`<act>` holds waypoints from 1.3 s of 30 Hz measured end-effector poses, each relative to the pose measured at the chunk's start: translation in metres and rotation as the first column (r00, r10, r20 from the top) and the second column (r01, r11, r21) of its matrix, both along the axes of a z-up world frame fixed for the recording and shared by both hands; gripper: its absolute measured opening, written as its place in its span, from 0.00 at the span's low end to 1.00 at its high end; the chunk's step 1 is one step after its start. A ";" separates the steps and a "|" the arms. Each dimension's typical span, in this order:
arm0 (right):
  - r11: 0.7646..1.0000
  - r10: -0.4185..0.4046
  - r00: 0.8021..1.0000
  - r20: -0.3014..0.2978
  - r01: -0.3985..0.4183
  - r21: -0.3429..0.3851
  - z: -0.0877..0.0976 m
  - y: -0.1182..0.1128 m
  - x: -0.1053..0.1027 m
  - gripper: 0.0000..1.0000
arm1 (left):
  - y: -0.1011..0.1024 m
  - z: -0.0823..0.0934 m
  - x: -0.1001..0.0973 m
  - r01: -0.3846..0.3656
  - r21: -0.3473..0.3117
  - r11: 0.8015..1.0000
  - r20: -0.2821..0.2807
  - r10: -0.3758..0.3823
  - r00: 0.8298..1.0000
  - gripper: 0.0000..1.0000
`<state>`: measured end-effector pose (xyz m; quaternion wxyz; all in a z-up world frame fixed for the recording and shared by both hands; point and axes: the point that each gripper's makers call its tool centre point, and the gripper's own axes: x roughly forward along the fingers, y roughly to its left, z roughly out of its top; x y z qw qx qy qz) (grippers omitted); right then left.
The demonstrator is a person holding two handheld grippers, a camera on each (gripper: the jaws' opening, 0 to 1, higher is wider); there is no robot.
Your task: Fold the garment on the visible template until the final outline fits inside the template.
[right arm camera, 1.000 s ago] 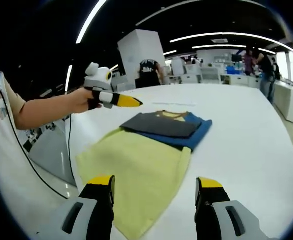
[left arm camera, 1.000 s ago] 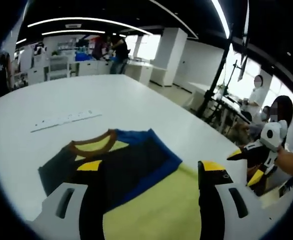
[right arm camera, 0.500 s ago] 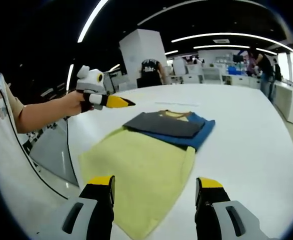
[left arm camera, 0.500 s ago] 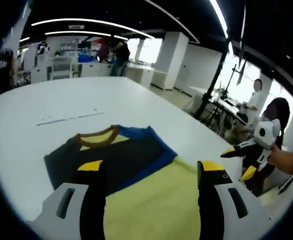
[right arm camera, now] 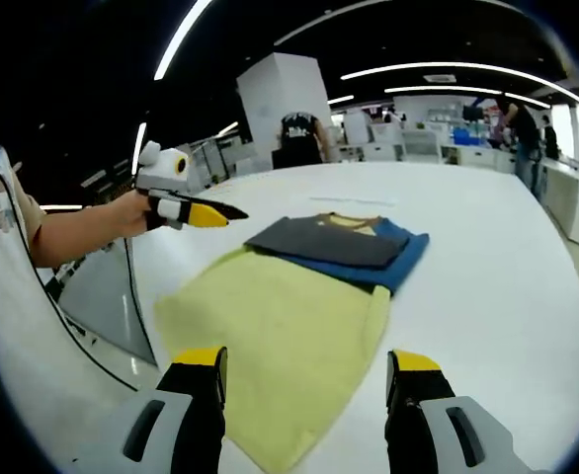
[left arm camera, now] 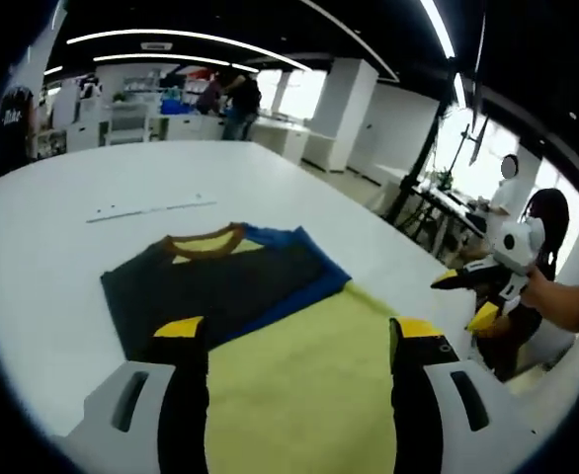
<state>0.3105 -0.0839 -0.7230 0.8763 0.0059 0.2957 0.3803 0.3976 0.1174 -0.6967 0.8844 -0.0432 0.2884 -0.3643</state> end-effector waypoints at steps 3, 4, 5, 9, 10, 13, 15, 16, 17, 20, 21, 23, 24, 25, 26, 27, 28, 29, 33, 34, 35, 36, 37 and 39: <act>1.000 0.003 1.000 -0.004 -0.003 -0.002 -0.002 0.001 0.000 0.63 | 0.003 -0.003 -0.008 0.005 0.003 1.000 -0.005 -0.005 1.000 0.69; 1.000 0.003 1.000 -0.005 -0.003 -0.003 -0.002 0.001 0.000 0.63 | 0.004 -0.005 -0.012 0.010 0.011 1.000 -0.008 -0.010 1.000 0.68; 1.000 0.003 1.000 -0.005 -0.003 -0.003 -0.002 0.002 0.000 0.63 | 0.005 -0.006 -0.013 0.011 0.013 1.000 -0.009 -0.011 1.000 0.68; 1.000 0.001 1.000 -0.009 -0.001 0.000 -0.004 0.002 -0.001 0.63 | 0.013 -0.013 -0.022 0.004 0.012 1.000 -0.021 -0.004 1.000 0.69; 1.000 0.001 1.000 -0.011 -0.001 -0.002 -0.005 0.002 -0.001 0.63 | 0.014 -0.014 -0.023 0.002 0.009 1.000 -0.025 -0.002 1.000 0.69; 1.000 -0.002 1.000 -0.018 0.002 -0.002 -0.008 0.002 -0.001 0.63 | 0.021 -0.019 -0.030 -0.005 0.007 1.000 -0.038 0.005 0.999 0.69; 1.000 -0.002 1.000 -0.021 0.002 -0.004 -0.009 0.002 -0.001 0.63 | 0.025 -0.022 -0.035 -0.009 0.011 1.000 -0.045 0.009 0.999 0.69; 1.000 -0.003 1.000 -0.022 0.002 -0.004 -0.010 0.002 -0.001 0.63 | 0.027 -0.023 -0.036 -0.012 0.011 1.000 -0.046 0.012 0.999 0.69; 1.000 -0.003 1.000 -0.022 0.003 -0.004 -0.010 0.002 -0.001 0.63 | 0.030 -0.024 -0.039 -0.016 0.012 1.000 -0.050 0.017 0.999 0.69; 1.000 -0.004 1.000 -0.023 0.004 -0.005 -0.010 0.002 -0.001 0.63 | 0.035 -0.028 -0.046 -0.021 0.014 1.000 -0.059 0.021 0.998 0.69; 1.000 -0.005 1.000 -0.023 0.005 -0.005 -0.010 0.002 0.000 0.63 | 0.037 -0.028 -0.048 -0.021 0.014 1.000 -0.061 0.021 0.998 0.69; 1.000 -0.005 1.000 -0.024 0.005 -0.006 -0.010 0.002 0.000 0.63 | 0.040 -0.029 -0.054 -0.022 0.013 1.000 -0.067 0.023 0.998 0.69; 1.000 -0.005 1.000 -0.024 0.005 -0.006 -0.010 0.002 0.001 0.63 | 0.044 -0.030 -0.056 -0.027 0.014 1.000 -0.068 0.028 0.997 0.69; 1.000 -0.005 1.000 -0.023 0.005 -0.006 -0.010 0.002 0.001 0.63 | 0.045 -0.031 -0.058 -0.030 0.015 0.999 -0.070 0.031 0.997 0.69; 1.000 -0.004 1.000 -0.025 0.004 -0.006 -0.010 0.003 0.001 0.63 | 0.048 -0.032 -0.061 -0.034 0.017 0.999 -0.072 0.035 0.997 0.69; 1.000 -0.003 1.000 -0.025 0.003 -0.007 -0.011 0.003 0.001 0.63 | 0.050 -0.033 -0.063 -0.037 0.018 0.999 -0.074 0.038 0.997 0.69; 1.000 -0.002 1.000 -0.026 0.002 -0.008 -0.011 0.004 0.001 0.63 | 0.053 -0.034 -0.064 -0.040 0.019 0.999 -0.077 0.041 0.996 0.69; 1.000 -0.001 1.000 -0.027 0.000 -0.008 -0.012 0.004 0.001 0.63 | 0.055 -0.036 -0.067 -0.044 0.016 0.999 -0.084 0.045 0.995 0.68; 1.000 0.003 1.000 -0.029 -0.004 -0.011 -0.012 0.005 0.001 0.63 | 0.060 -0.037 -0.074 -0.055 0.019 0.998 -0.092 0.056 0.994 0.68; 1.000 0.003 1.000 -0.030 -0.004 -0.011 -0.012 0.005 0.001 0.63 | 0.061 -0.036 -0.076 -0.061 0.017 0.998 -0.093 0.062 0.994 0.68; 1.000 0.004 1.000 -0.030 -0.004 -0.010 -0.012 0.006 0.001 0.63 | 0.062 -0.036 -0.078 -0.063 0.016 0.998 -0.095 0.064 0.993 0.68; 1.000 0.004 1.000 -0.030 -0.004 -0.011 -0.012 0.006 0.001 0.63 | 0.063 -0.036 -0.079 -0.063 0.017 0.998 -0.096 0.064 0.993 0.68; 1.000 0.005 1.000 -0.030 -0.005 -0.011 -0.013 0.006 0.001 0.63 | 0.063 -0.037 -0.081 -0.063 0.021 0.998 -0.096 0.065 0.993 0.68; 1.000 0.006 0.999 -0.034 -0.006 -0.013 -0.014 0.006 0.000 0.63 | 0.065 -0.039 -0.087 -0.061 0.031 0.998 -0.099 0.064 0.993 0.68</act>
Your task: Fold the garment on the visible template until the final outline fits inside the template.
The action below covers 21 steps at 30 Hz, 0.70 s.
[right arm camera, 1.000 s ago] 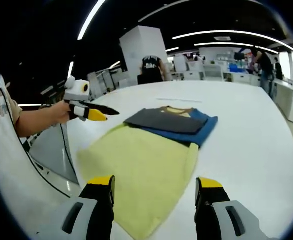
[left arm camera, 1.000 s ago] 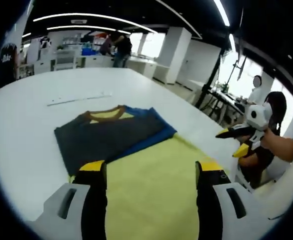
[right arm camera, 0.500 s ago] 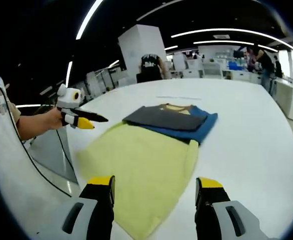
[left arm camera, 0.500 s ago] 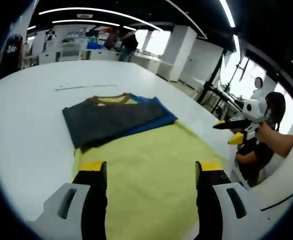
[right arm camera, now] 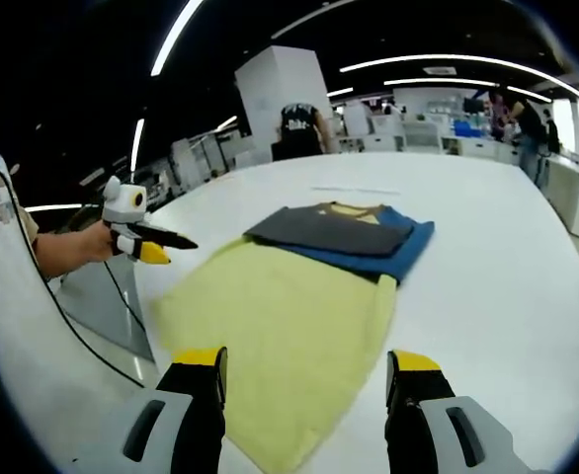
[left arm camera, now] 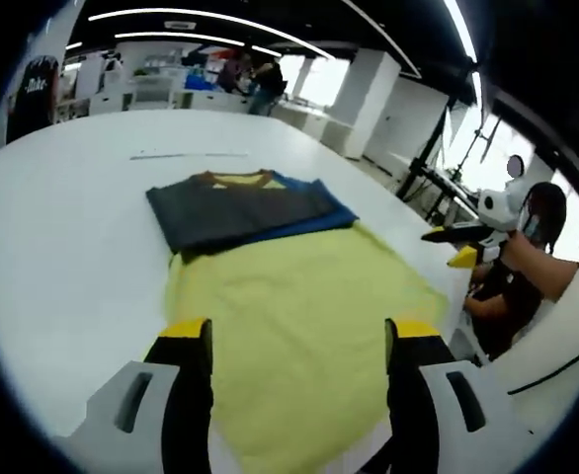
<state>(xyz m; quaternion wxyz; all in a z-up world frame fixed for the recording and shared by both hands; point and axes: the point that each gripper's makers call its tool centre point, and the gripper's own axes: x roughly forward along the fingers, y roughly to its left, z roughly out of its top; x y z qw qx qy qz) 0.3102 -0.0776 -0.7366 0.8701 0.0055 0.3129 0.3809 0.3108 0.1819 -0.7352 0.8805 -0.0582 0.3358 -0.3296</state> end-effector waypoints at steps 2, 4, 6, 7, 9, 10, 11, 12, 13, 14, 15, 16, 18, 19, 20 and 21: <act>1.000 0.001 1.000 -0.001 -0.001 0.000 0.000 0.000 -0.001 0.64 | 0.002 -0.002 -0.004 -0.005 -0.001 1.000 -0.009 0.005 1.000 0.67; 1.000 0.001 1.000 -0.003 -0.001 0.000 -0.001 0.000 -0.002 0.64 | 0.005 -0.004 -0.009 -0.015 -0.009 1.000 -0.023 0.015 1.000 0.66; 1.000 0.002 1.000 -0.005 -0.002 -0.002 -0.002 0.000 -0.003 0.64 | 0.007 -0.005 -0.012 -0.019 -0.006 1.000 -0.028 0.019 0.999 0.66; 1.000 0.002 1.000 -0.005 -0.002 -0.002 -0.002 0.000 -0.003 0.64 | 0.008 -0.006 -0.013 -0.020 -0.004 1.000 -0.029 0.020 0.999 0.66; 1.000 0.001 1.000 -0.009 -0.002 -0.003 -0.004 0.000 -0.004 0.64 | 0.012 -0.007 -0.015 -0.031 0.006 1.000 -0.031 0.031 0.999 0.65; 1.000 0.001 1.000 -0.013 -0.001 -0.003 -0.005 -0.001 -0.005 0.64 | 0.014 -0.007 -0.015 -0.036 0.010 0.999 -0.031 0.037 0.999 0.65; 1.000 0.001 1.000 -0.015 -0.001 -0.002 -0.006 -0.001 -0.006 0.64 | 0.016 -0.007 -0.016 -0.039 0.010 0.999 -0.033 0.039 0.999 0.64; 1.000 0.001 1.000 -0.017 -0.001 0.000 -0.007 -0.001 -0.007 0.63 | 0.018 -0.008 -0.017 -0.042 0.011 0.999 -0.037 0.043 0.998 0.64; 1.000 0.003 1.000 -0.025 -0.003 0.001 -0.009 0.000 -0.009 0.63 | 0.020 -0.009 -0.019 -0.048 0.015 0.999 -0.040 0.048 0.998 0.63; 1.000 0.004 1.000 -0.027 -0.004 -0.001 -0.010 0.000 -0.010 0.63 | 0.021 -0.009 -0.020 -0.048 0.020 0.999 -0.042 0.049 0.998 0.63; 1.000 0.005 0.999 -0.032 -0.005 -0.002 -0.013 0.000 -0.012 0.63 | 0.023 -0.011 -0.022 -0.047 0.030 0.998 -0.045 0.048 0.998 0.63; 1.000 0.006 0.999 -0.037 -0.006 -0.002 -0.014 0.000 -0.014 0.63 | 0.025 -0.012 -0.023 -0.048 0.040 0.998 -0.044 0.050 0.998 0.62; 1.000 0.007 0.999 -0.045 -0.007 -0.004 -0.017 -0.001 -0.017 0.63 | 0.028 -0.015 -0.027 -0.045 0.053 0.998 -0.050 0.047 0.998 0.61; 1.000 0.008 0.999 -0.046 -0.008 -0.005 -0.017 -0.001 -0.018 0.63 | 0.030 -0.016 -0.028 -0.047 0.054 0.997 -0.053 0.050 0.997 0.60; 1.000 0.009 0.999 -0.048 -0.009 -0.007 -0.018 -0.002 -0.019 0.62 | 0.032 -0.018 -0.030 -0.050 0.053 0.997 -0.059 0.054 0.997 0.60; 1.000 0.009 0.999 -0.051 -0.010 -0.009 -0.019 -0.002 -0.020 0.62 | 0.033 -0.020 -0.032 -0.050 0.053 0.997 -0.067 0.054 0.996 0.59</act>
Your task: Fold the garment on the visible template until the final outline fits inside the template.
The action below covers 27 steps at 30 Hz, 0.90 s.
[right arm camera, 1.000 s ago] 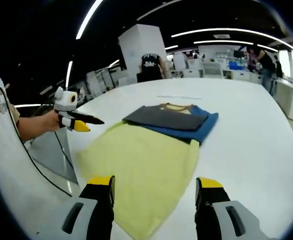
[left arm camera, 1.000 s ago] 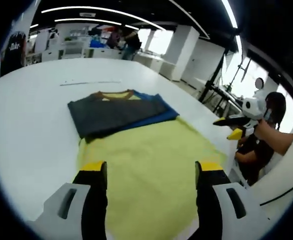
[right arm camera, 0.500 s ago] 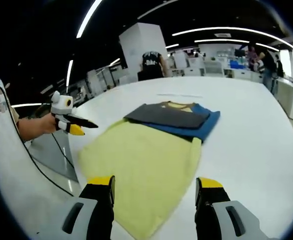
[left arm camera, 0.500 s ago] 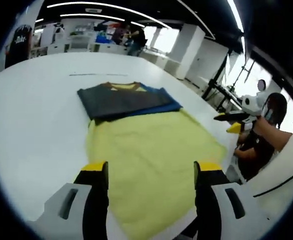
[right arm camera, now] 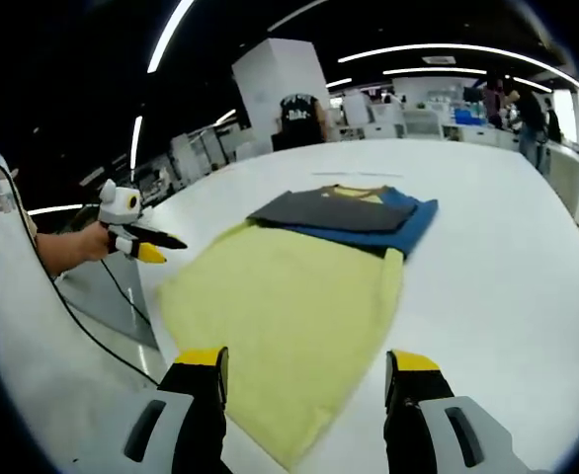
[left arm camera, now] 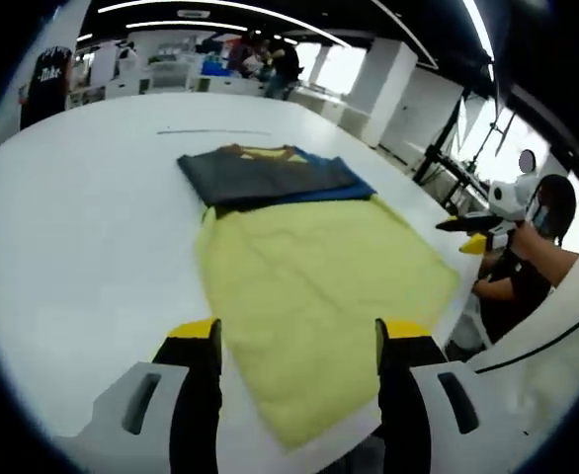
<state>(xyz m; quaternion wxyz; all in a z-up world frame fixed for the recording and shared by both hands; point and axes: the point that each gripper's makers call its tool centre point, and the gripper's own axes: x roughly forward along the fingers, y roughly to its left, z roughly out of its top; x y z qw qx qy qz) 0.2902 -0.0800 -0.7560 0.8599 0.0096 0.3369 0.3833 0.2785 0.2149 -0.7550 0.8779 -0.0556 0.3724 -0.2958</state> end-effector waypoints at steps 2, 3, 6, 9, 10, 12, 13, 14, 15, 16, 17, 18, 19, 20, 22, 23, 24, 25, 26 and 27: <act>1.000 -0.003 1.000 -0.007 0.003 -0.004 -0.003 -0.003 -0.002 0.62 | 0.002 -0.002 -0.003 0.000 0.010 1.000 -0.006 0.000 1.000 0.57; 1.000 -0.004 1.000 -0.016 0.004 -0.002 -0.004 -0.004 -0.004 0.62 | 0.003 -0.004 -0.004 0.001 0.013 1.000 -0.011 -0.001 1.000 0.57; 1.000 -0.001 1.000 -0.025 0.000 -0.013 -0.008 -0.006 -0.008 0.61 | 0.005 -0.005 -0.007 -0.001 0.015 1.000 -0.019 0.001 1.000 0.55; 1.000 0.004 1.000 -0.031 -0.004 -0.015 -0.010 -0.006 -0.011 0.60 | 0.007 -0.009 -0.012 0.004 0.027 1.000 -0.031 -0.003 1.000 0.54; 1.000 0.003 0.999 -0.034 -0.004 -0.016 -0.011 -0.007 -0.012 0.59 | 0.007 -0.010 -0.013 0.006 0.030 1.000 -0.032 -0.006 0.999 0.53; 1.000 0.001 0.999 -0.039 -0.002 -0.017 -0.012 -0.008 -0.013 0.59 | 0.009 -0.015 -0.018 0.017 0.044 0.999 -0.047 -0.015 0.999 0.52; 1.000 0.001 0.999 -0.041 -0.002 -0.019 -0.013 -0.009 -0.014 0.59 | 0.009 -0.016 -0.019 0.017 0.044 0.999 -0.051 -0.015 0.999 0.51; 1.000 0.000 0.999 -0.042 -0.001 -0.023 -0.013 -0.010 -0.015 0.58 | 0.011 -0.017 -0.022 0.016 0.042 0.999 -0.057 -0.013 0.998 0.51; 1.000 -0.001 0.999 -0.044 0.000 -0.024 -0.014 -0.011 -0.015 0.58 | 0.011 -0.017 -0.023 0.015 0.042 0.999 -0.060 -0.013 0.998 0.50; 1.000 -0.003 0.999 -0.046 0.002 -0.023 -0.015 -0.013 -0.015 0.58 | 0.012 -0.018 -0.024 0.016 0.044 0.999 -0.063 -0.013 0.998 0.50; 1.000 -0.004 0.999 -0.047 0.003 -0.023 -0.015 -0.013 -0.015 0.58 | 0.012 -0.019 -0.026 0.017 0.046 0.999 -0.068 -0.014 0.998 0.49; 1.000 -0.004 0.999 -0.049 0.003 -0.024 -0.015 -0.013 -0.016 0.58 | 0.013 -0.020 -0.027 0.018 0.049 0.999 -0.070 -0.015 0.997 0.48; 1.000 -0.002 0.999 -0.053 0.001 -0.025 -0.016 -0.013 -0.017 0.57 | 0.014 -0.022 -0.029 0.022 0.057 0.998 -0.076 -0.017 0.997 0.48; 1.000 0.000 0.998 -0.056 -0.002 -0.028 -0.018 -0.013 -0.019 0.56 | 0.014 -0.023 -0.030 0.024 0.062 0.998 -0.083 -0.019 0.996 0.47; 0.999 0.002 0.998 -0.058 -0.004 -0.033 -0.019 -0.013 -0.020 0.55 | 0.015 -0.024 -0.031 0.024 0.057 0.998 -0.087 -0.019 0.996 0.45; 0.999 0.004 0.998 -0.060 -0.006 -0.032 -0.020 -0.013 -0.021 0.54 | 0.015 -0.024 -0.033 0.022 0.052 0.998 -0.092 -0.017 0.996 0.45; 1.000 0.004 0.998 -0.063 -0.006 -0.031 -0.020 -0.013 -0.021 0.53 | 0.015 -0.024 -0.033 0.023 0.053 0.998 -0.095 -0.018 0.995 0.44; 1.000 0.005 0.998 -0.064 -0.007 -0.030 -0.021 -0.013 -0.022 0.52 | 0.016 -0.025 -0.035 0.027 0.057 0.998 -0.105 -0.021 0.994 0.42; 0.999 0.007 0.998 -0.067 -0.009 -0.031 -0.021 -0.013 -0.023 0.51 | 0.016 -0.026 -0.037 0.031 0.061 0.998 -0.111 -0.024 0.994 0.41; 0.999 0.009 0.997 -0.074 -0.011 -0.032 -0.023 -0.014 -0.025 0.49 | 0.016 -0.026 -0.037 0.033 0.064 0.997 -0.112 -0.026 0.993 0.39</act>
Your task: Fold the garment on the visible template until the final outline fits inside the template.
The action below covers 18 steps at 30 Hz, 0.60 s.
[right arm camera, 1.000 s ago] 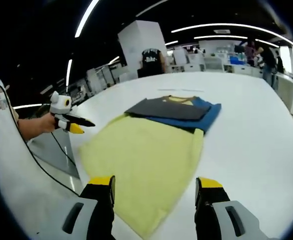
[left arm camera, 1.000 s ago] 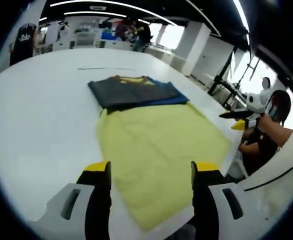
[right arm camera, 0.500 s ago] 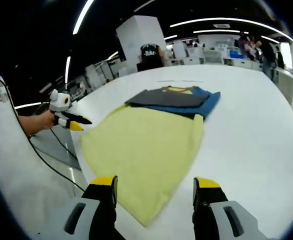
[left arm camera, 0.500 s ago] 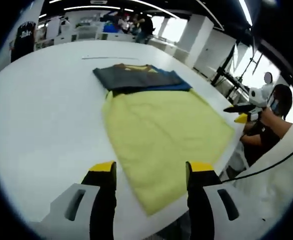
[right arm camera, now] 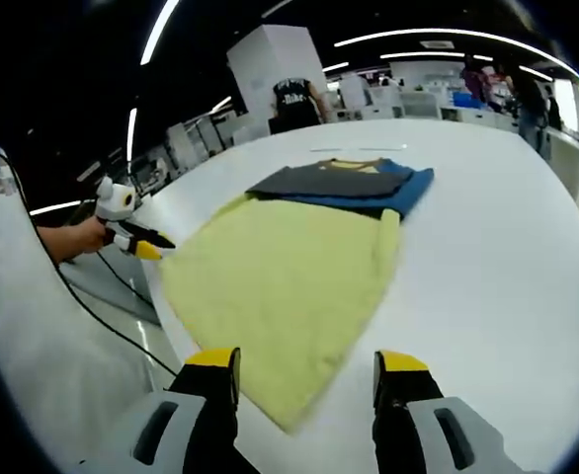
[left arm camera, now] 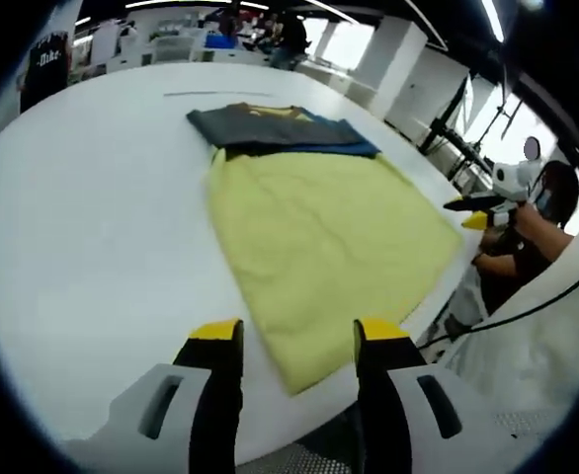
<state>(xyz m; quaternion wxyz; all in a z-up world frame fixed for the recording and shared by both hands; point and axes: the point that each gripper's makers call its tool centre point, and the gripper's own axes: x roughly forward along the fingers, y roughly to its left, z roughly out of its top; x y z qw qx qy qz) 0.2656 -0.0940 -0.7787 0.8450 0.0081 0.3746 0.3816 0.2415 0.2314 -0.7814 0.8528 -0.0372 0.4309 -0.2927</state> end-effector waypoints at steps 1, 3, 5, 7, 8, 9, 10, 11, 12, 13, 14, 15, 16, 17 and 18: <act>1.000 0.001 1.000 -0.003 -0.001 -0.001 -0.001 0.000 -0.001 0.46 | 0.000 0.000 -0.001 0.002 0.003 1.000 -0.002 -0.002 1.000 0.38; 1.000 0.007 1.000 -0.010 -0.007 -0.005 -0.003 -0.001 -0.004 0.43 | 0.001 -0.001 -0.002 0.001 0.005 1.000 -0.008 -0.001 1.000 0.36; 1.000 0.011 1.000 -0.013 -0.011 -0.010 -0.005 -0.003 -0.007 0.41 | 0.003 -0.002 -0.004 0.002 0.008 1.000 -0.014 -0.002 1.000 0.35; 1.000 0.015 1.000 -0.022 -0.015 -0.010 -0.006 -0.004 -0.010 0.37 | 0.004 -0.003 -0.006 0.006 0.017 1.000 -0.020 -0.006 1.000 0.33; 1.000 0.018 1.000 -0.025 -0.018 -0.012 -0.007 -0.004 -0.012 0.35 | 0.004 -0.004 -0.007 0.007 0.016 1.000 -0.023 -0.007 1.000 0.32; 1.000 0.022 0.999 -0.028 -0.023 -0.017 -0.008 -0.005 -0.014 0.33 | 0.004 -0.004 -0.008 0.008 0.017 1.000 -0.029 -0.007 1.000 0.31; 1.000 0.024 0.999 -0.030 -0.024 -0.020 -0.009 -0.005 -0.014 0.33 | 0.005 -0.005 -0.009 0.009 0.020 1.000 -0.031 -0.008 0.999 0.30; 0.999 0.025 0.999 -0.031 -0.025 -0.022 -0.009 -0.005 -0.016 0.32 | 0.005 -0.005 -0.009 0.010 0.021 1.000 -0.033 -0.009 0.999 0.30; 0.999 0.025 0.999 -0.031 -0.025 -0.023 -0.009 -0.005 -0.016 0.32 | 0.005 -0.006 -0.010 0.010 0.022 1.000 -0.038 -0.009 0.999 0.29; 0.999 0.025 0.999 -0.032 -0.026 -0.025 -0.010 -0.006 -0.016 0.31 | 0.006 -0.007 -0.011 0.010 0.025 1.000 -0.043 -0.009 0.999 0.28; 0.999 0.027 0.999 -0.033 -0.028 -0.028 -0.011 -0.006 -0.017 0.30 | 0.006 -0.007 -0.012 0.014 0.027 1.000 -0.042 -0.013 0.999 0.27; 0.999 0.029 0.999 -0.034 -0.030 -0.028 -0.011 -0.006 -0.018 0.29 | 0.006 -0.008 -0.013 0.014 0.029 0.999 -0.048 -0.013 0.999 0.26; 0.999 0.033 0.999 -0.036 -0.034 -0.030 -0.012 -0.006 -0.019 0.28 | 0.007 -0.008 -0.013 0.015 0.028 0.999 -0.049 -0.014 0.999 0.25; 0.999 0.036 0.999 -0.038 -0.037 -0.035 -0.013 -0.006 -0.019 0.27 | 0.007 -0.008 -0.014 0.016 0.030 0.999 -0.051 -0.014 0.999 0.24; 0.998 0.039 0.998 -0.040 -0.041 -0.041 -0.014 -0.007 -0.021 0.25 | 0.008 -0.007 -0.014 0.019 0.033 0.999 -0.049 -0.018 0.999 0.24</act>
